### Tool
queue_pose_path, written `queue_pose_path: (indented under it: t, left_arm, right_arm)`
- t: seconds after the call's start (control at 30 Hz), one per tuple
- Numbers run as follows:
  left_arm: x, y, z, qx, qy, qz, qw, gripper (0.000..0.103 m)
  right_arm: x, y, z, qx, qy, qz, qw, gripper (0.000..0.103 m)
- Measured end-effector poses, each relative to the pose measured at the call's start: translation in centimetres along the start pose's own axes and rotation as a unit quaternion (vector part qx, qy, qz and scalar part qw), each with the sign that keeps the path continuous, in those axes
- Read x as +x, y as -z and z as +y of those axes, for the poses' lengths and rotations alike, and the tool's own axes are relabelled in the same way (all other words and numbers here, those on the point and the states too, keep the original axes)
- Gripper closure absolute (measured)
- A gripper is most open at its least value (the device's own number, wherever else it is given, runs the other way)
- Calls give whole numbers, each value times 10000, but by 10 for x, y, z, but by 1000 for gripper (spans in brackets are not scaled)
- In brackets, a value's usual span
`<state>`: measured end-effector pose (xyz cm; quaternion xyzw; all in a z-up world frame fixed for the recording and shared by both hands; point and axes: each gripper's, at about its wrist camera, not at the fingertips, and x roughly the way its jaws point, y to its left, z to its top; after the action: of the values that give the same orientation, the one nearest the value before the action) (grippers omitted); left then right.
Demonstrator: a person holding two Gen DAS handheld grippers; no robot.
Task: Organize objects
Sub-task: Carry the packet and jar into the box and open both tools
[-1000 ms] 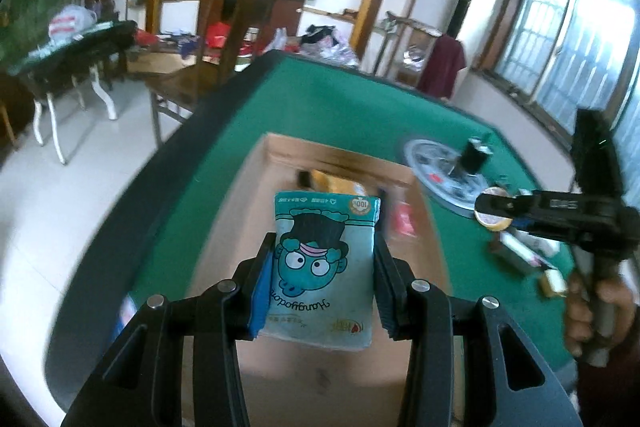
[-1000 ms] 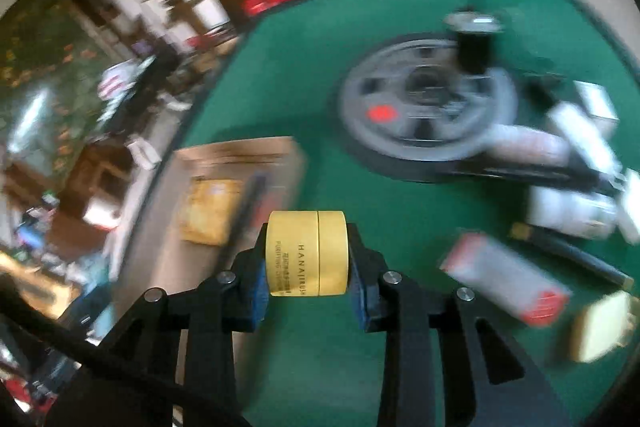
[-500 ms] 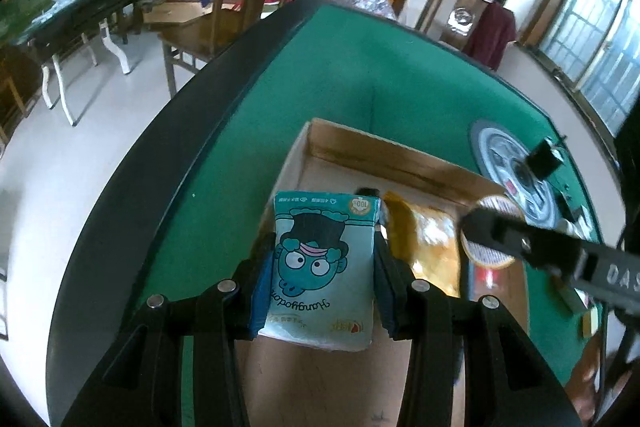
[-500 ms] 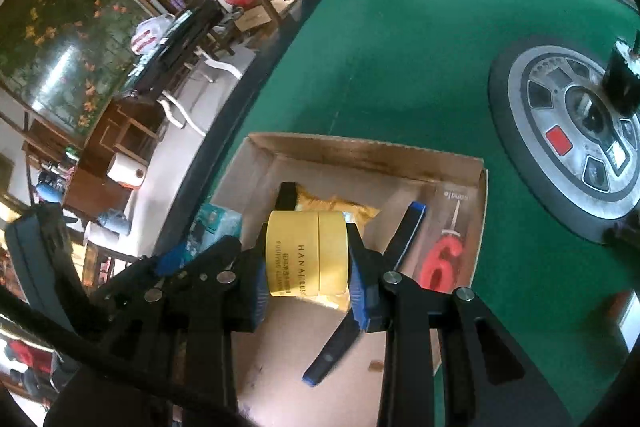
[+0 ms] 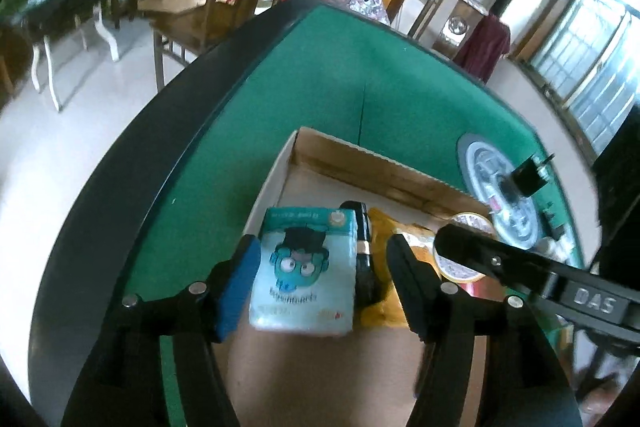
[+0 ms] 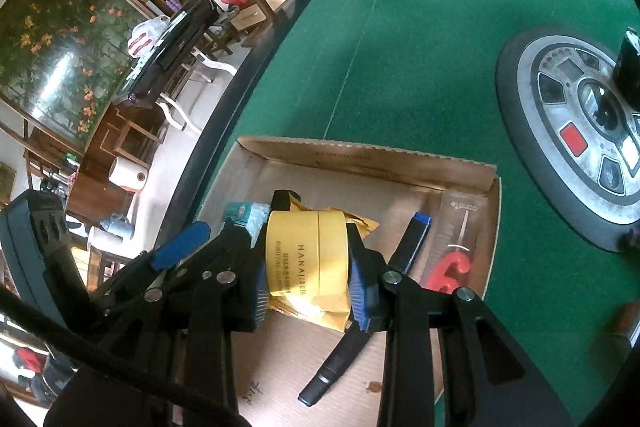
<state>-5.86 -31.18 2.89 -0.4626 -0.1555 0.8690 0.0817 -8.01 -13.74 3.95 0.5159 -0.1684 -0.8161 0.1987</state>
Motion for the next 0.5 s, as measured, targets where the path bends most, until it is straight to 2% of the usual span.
queue_pose_path:
  t: [0.13, 0.27, 0.37, 0.5]
  left_arm:
    - [-52, 11, 16, -223, 133, -578, 9980, 44]
    - [-103, 31, 39, -507, 154, -1198, 9914, 40]
    - [-121, 39, 53, -650, 66, -1441, 9874, 40]
    - [-126, 47, 59, -689, -56, -1541, 9856, 40]
  right_arm:
    - [-6, 4, 6, -64, -224, 34, 9997, 73]
    - [-1, 18, 28, -276, -723, 391, 9962, 73]
    - [17, 32, 48, -481, -1076, 857, 9893, 72]
    - [40, 48, 65, -719, -1041, 1223, 9844, 72]
